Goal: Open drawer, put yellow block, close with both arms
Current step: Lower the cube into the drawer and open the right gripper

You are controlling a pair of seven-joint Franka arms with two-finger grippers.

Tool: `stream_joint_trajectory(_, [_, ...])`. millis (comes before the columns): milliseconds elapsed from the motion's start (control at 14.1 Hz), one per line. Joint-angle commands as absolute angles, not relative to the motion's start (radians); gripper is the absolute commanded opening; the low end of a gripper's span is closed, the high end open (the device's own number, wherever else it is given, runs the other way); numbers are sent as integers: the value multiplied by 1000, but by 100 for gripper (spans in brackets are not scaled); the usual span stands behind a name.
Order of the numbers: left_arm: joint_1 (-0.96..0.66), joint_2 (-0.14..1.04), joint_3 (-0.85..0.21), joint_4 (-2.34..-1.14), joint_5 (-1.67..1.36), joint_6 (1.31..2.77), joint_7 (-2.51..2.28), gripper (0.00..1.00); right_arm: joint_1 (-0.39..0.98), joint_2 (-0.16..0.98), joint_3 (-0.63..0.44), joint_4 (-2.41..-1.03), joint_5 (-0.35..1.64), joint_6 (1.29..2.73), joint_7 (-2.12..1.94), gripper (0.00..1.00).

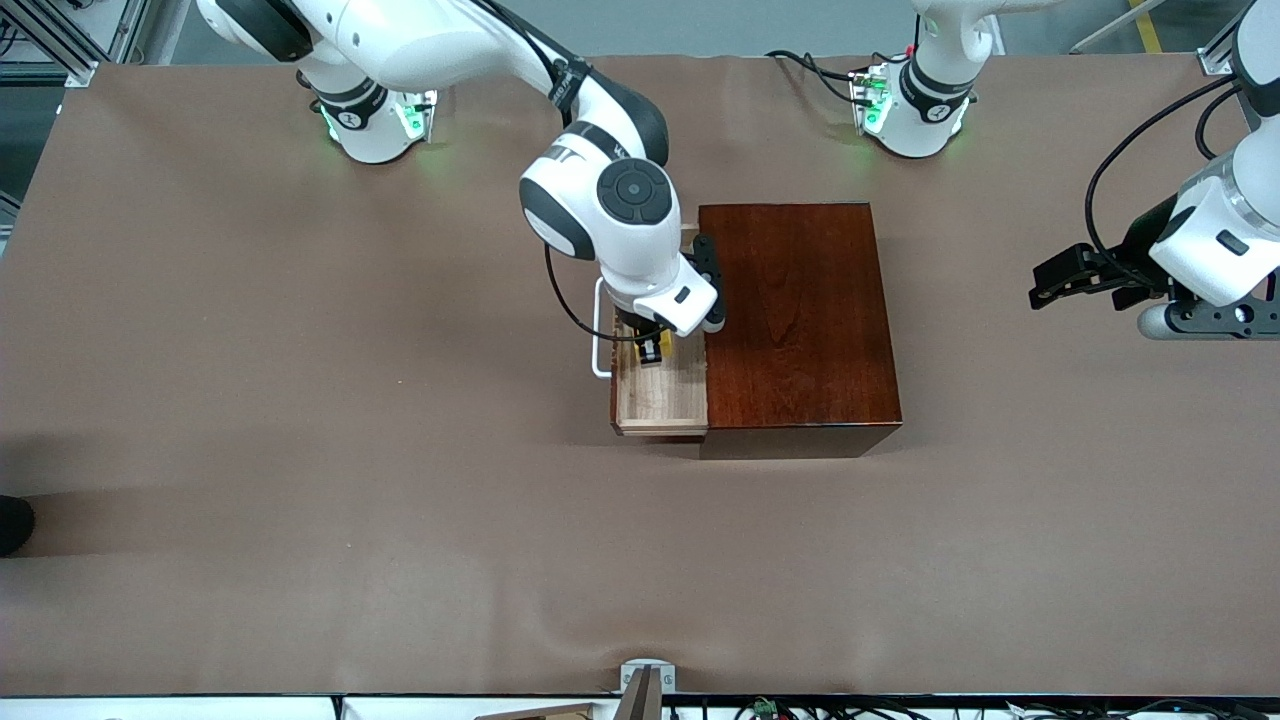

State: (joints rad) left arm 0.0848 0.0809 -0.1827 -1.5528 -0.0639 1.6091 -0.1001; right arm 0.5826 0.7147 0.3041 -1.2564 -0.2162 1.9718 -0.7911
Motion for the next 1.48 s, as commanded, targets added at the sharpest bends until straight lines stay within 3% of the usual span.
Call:
stream_joint_trajectory(0, [84,58,-184,-1575,-49,1621,-94,100,591,739,298,-1259,-239,1988,-773,0])
stream_joint_trajectory(283, [87,58,-184,-1575,-55,1621,-103,100,592,756,298,-1259,-242,2006,-769,0])
stream_joint_trajectory(354, [89,58,-183,-1575,-57,1621,-104,100,592,755,298,-1259,-242,2005,-761,21])
stream_joint_trajectory(424, [90,57,-183,-1575,-58,1620,-104,100,591,750,298,-1258,-242,2000,-759,99])
stream_joint_trajectory(707, [87,54,-183,-1574,-57,1612,-104,100,591,726,299,-1255,-236,1991,-752,100])
stream_joint_trajectory(1131, [84,54,-190,-1563,-57,1597,-103,100,566,569,302,-1256,-224,1867,-727,100])
stream_joint_trajectory(1414, [84,54,-202,-1562,-57,1588,-103,100,450,477,302,-1262,-222,1832,-730,100])
